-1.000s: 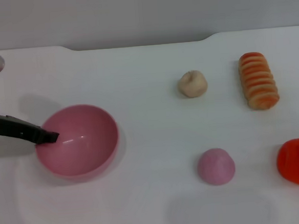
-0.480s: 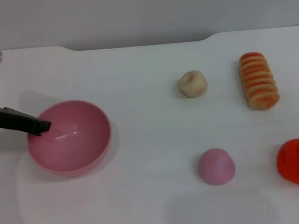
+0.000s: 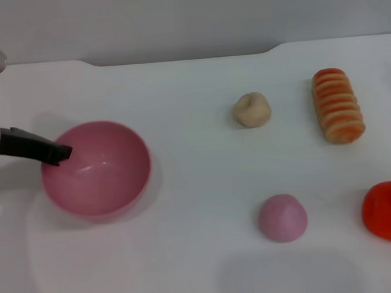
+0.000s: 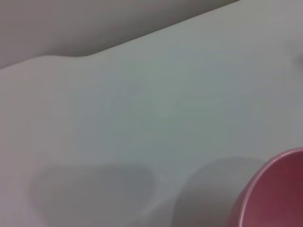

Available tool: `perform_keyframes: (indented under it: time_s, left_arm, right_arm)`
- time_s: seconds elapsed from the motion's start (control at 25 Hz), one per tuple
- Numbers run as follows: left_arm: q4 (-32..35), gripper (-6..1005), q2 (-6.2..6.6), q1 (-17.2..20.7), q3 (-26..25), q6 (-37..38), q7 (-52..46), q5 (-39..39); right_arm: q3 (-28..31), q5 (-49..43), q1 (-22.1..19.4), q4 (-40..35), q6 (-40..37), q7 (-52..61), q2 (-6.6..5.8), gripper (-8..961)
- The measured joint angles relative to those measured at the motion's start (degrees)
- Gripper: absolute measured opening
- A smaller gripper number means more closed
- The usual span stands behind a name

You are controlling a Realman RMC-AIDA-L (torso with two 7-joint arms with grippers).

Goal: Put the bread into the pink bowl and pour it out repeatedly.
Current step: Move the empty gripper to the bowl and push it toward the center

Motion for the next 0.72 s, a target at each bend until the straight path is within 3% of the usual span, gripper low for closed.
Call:
perform_keyframes:
  time_s: [0.2, 0.36, 0.52, 0.72]
  left_arm:
    - [0.0, 38, -0.04, -1.2, 0.4, -0.5, 0.4, 0.0]
    - [-0.2, 38, -0.09, -1.7, 0.5, -1.3, 0.8, 0.0]
    - [-0.4, 38, -0.16, -1.8, 0.5, -1.8, 1.6, -0.1]
    - [-0.5, 38, -0.19, -1.8, 0.5, -2.0, 1.9, -0.1]
  right_arm:
    - [0.6, -24.4, 0.6, -15.0, 9.3, 20.3, -1.85, 709]
    - [0.9, -46.6, 3.6, -24.9, 11.1, 39.8, -3.08, 710]
    - [3.0, -68.3, 9.8, -28.0, 6.9, 59.1, -5.51, 712]
    - [10.5, -90.9, 17.3, -28.6, -5.1, 75.9, -8.33, 714]
